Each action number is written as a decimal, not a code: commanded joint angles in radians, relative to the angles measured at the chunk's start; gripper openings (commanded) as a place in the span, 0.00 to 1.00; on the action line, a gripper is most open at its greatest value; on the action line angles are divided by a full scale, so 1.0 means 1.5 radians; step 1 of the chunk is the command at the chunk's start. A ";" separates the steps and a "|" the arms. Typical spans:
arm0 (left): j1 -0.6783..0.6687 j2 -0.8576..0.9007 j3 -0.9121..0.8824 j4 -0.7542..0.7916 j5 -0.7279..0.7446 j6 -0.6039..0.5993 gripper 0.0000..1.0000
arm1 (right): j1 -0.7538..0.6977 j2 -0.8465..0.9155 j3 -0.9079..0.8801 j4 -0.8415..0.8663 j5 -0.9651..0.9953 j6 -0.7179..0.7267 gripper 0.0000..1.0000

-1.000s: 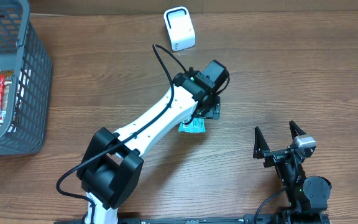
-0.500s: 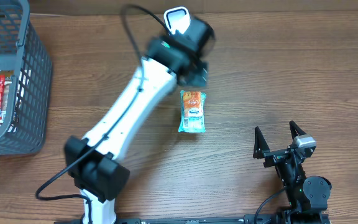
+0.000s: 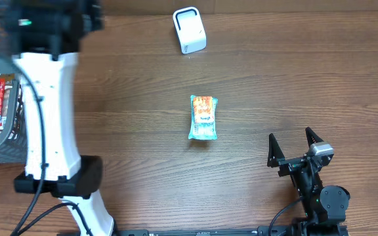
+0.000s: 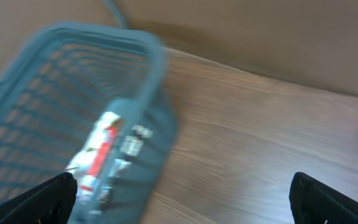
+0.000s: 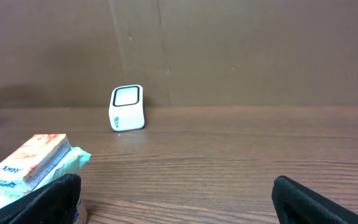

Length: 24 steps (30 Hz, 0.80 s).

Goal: Scan the item barcode
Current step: 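Return the left gripper to the basket and grasp the brown-and-red snack bag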

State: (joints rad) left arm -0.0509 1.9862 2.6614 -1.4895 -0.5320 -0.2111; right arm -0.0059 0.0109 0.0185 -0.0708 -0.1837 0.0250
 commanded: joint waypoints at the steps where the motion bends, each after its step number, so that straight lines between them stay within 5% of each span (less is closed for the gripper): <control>1: 0.071 -0.005 0.010 0.001 0.003 0.036 1.00 | -0.003 -0.005 -0.007 0.003 -0.001 -0.004 1.00; 14: 0.358 -0.004 -0.009 0.026 0.177 0.043 1.00 | -0.003 -0.005 -0.007 0.003 -0.001 -0.004 1.00; 24: 0.460 0.012 -0.133 0.088 0.224 0.108 1.00 | -0.003 -0.005 -0.007 0.003 -0.001 -0.004 1.00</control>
State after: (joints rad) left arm 0.6224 1.9865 2.5240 -1.3819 -0.2516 -0.1215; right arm -0.0059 0.0109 0.0185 -0.0708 -0.1837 0.0254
